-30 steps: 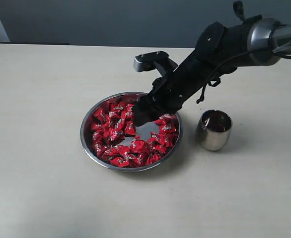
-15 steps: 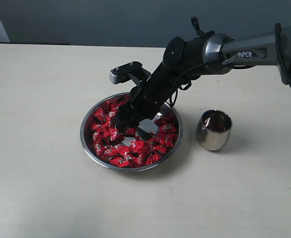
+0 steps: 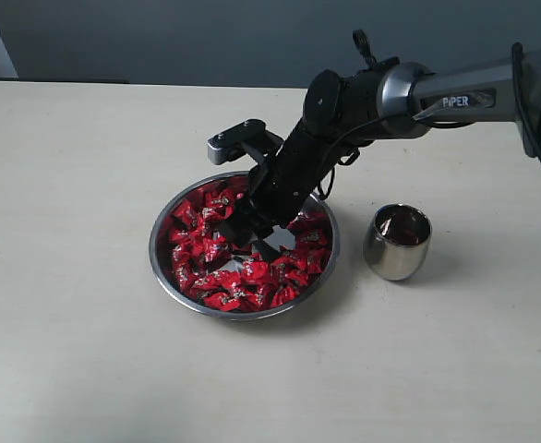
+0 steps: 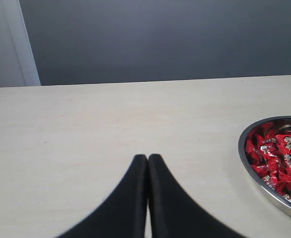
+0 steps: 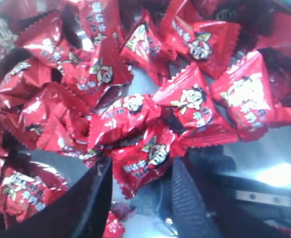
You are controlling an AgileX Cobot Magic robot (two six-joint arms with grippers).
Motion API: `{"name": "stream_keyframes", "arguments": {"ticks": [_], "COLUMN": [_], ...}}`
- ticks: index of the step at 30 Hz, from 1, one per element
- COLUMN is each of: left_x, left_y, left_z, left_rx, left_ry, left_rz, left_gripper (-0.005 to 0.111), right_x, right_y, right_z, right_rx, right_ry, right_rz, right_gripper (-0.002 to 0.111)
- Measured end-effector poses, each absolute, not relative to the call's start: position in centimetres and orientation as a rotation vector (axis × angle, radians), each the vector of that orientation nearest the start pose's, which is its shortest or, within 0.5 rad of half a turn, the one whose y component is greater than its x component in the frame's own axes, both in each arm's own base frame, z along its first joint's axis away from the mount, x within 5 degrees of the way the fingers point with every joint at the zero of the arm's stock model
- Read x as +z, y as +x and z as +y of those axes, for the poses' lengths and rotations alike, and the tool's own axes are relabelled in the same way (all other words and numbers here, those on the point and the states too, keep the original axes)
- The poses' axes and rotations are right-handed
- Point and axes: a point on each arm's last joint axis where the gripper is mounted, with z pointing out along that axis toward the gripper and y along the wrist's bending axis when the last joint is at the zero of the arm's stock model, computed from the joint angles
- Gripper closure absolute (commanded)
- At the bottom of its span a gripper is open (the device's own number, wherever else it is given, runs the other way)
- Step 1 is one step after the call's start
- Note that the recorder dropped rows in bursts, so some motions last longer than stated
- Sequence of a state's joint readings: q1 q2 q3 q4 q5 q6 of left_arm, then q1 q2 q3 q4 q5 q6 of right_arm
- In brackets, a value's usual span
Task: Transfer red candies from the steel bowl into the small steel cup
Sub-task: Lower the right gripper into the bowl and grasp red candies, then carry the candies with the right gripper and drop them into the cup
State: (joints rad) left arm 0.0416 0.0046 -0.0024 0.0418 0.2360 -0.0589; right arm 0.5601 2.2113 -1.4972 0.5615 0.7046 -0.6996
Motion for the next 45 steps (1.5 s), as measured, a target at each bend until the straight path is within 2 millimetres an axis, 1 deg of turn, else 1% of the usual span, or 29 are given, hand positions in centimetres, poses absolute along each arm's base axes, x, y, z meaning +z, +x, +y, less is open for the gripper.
{"name": "stream_keyframes", "arguments": {"ticks": [10, 13, 16, 18, 20, 23, 24, 28, 31, 34, 36, 39, 42, 45], "left_x": [19.2, 19.2, 19.2, 19.2, 19.2, 19.2, 19.2, 19.2, 19.2, 19.2, 19.2, 19.2, 19.2, 19.2], "left_y": [5.6, 5.6, 5.6, 5.6, 5.6, 5.6, 5.6, 5.6, 5.6, 5.6, 5.6, 5.6, 5.6, 5.6], "left_z": [0.3, 0.3, 0.3, 0.3, 0.3, 0.3, 0.3, 0.3, 0.3, 0.3, 0.3, 0.3, 0.3, 0.3], "left_rx": [0.026, 0.026, 0.026, 0.026, 0.026, 0.026, 0.026, 0.026, 0.026, 0.026, 0.026, 0.026, 0.026, 0.026], "left_ry": [-0.059, -0.059, -0.059, -0.059, -0.059, -0.059, -0.059, -0.059, -0.059, -0.059, -0.059, -0.059, -0.059, -0.059], "left_rz": [1.721, 1.721, 1.721, 1.721, 1.721, 1.721, 1.721, 1.721, 1.721, 1.721, 1.721, 1.721, 1.721, 1.721], "left_gripper": [0.106, 0.106, 0.106, 0.106, 0.106, 0.106, 0.106, 0.106, 0.106, 0.106, 0.106, 0.106, 0.106, 0.106], "right_x": [11.6, 11.6, 11.1, 11.0, 10.9, 10.8, 10.8, 11.7, 13.8, 17.3, 19.8, 23.2, 25.7, 26.5], "right_y": [35.9, 35.7, 35.5, 35.3, 35.2, 35.2, 35.2, 35.2, 35.1, 35.2, 35.1, 35.1, 34.9, 34.2], "right_z": [26.2, 26.5, 26.9, 27.4, 27.6, 27.8, 27.8, 27.7, 27.4, 26.5, 25.7, 23.7, 21.4, 18.9], "right_rx": [0.562, 0.553, 0.543, 0.541, 0.539, 0.538, 0.539, 0.530, 0.478, 0.374, 0.305, 0.243, 0.222, 0.211], "right_ry": [-1.184, -1.199, -1.228, -1.250, -1.256, -1.257, -1.255, -1.260, -1.253, -1.204, -1.141, -1.046, -0.965, -0.903], "right_rz": [2.560, 2.550, 2.549, 2.539, 2.535, 2.532, 2.534, 2.518, 2.491, 2.458, 2.448, 2.449, 2.471, 2.523], "right_gripper": [0.070, 0.070, 0.071, 0.075, 0.084, 0.105, 0.109, 0.109, 0.109, 0.109, 0.109, 0.109, 0.109, 0.109]}}
